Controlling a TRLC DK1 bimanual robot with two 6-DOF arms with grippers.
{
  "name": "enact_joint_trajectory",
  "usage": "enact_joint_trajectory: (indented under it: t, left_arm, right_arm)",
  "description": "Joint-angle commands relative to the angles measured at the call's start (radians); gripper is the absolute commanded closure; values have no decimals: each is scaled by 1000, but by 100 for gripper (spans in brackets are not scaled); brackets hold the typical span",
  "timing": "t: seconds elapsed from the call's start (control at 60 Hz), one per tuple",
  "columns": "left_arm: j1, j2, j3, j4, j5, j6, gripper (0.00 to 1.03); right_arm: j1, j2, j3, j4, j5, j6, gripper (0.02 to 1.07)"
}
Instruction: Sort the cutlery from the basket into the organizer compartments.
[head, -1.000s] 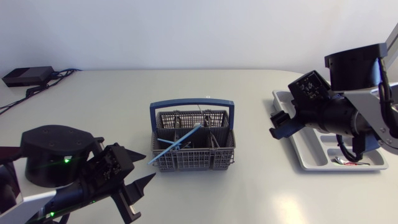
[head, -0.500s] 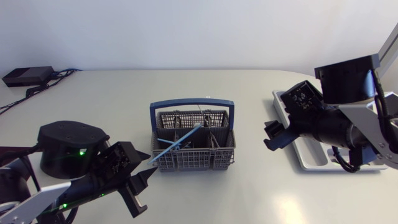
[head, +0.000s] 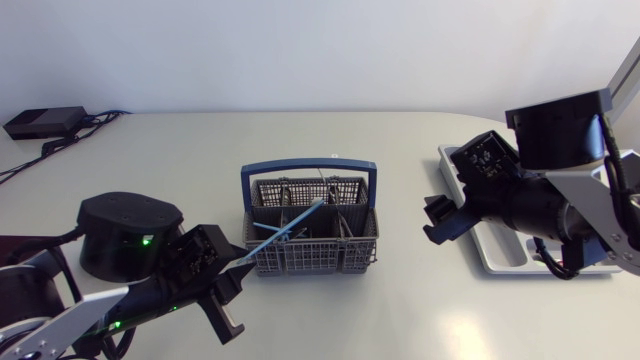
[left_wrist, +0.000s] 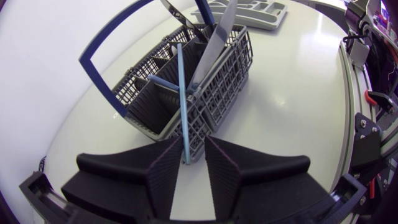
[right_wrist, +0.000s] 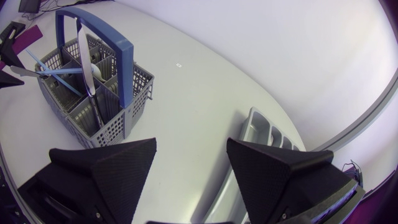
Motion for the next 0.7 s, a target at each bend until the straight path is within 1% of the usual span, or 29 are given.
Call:
enact_joint_trajectory:
  t: [0.0,0.067,0.083,0.167,0.267,0.317,0.367,0.483,0.683]
  left_arm:
    - [6,17,27,16,-2,-22,80]
    - [5,26,27,22,-2,-26,82]
    - [3,32,27,25,-2,-27,85]
    - [3,40,27,35,-2,-29,89]
    - [3,47,27,48,-2,-29,97]
    - [3,49,27,48,-2,-30,98]
    - [3,49,27,48,-2,-30,100]
    - [5,44,27,41,-2,-29,100]
    - [5,-29,35,-28,2,-26,100]
  right_arm:
    - [16,-14,-32,-15,8,28,25]
    - [23,-18,-32,-18,8,28,25]
    - [28,-21,-34,-19,9,31,25]
    - [43,-24,-35,-24,17,35,25]
    - [43,-27,-37,-24,18,35,25]
    - [45,-27,-37,-24,20,35,25]
    - [45,-27,-37,-25,20,35,25]
    - [49,-24,-37,-25,21,37,25]
    - [52,-20,-40,-19,24,37,25]
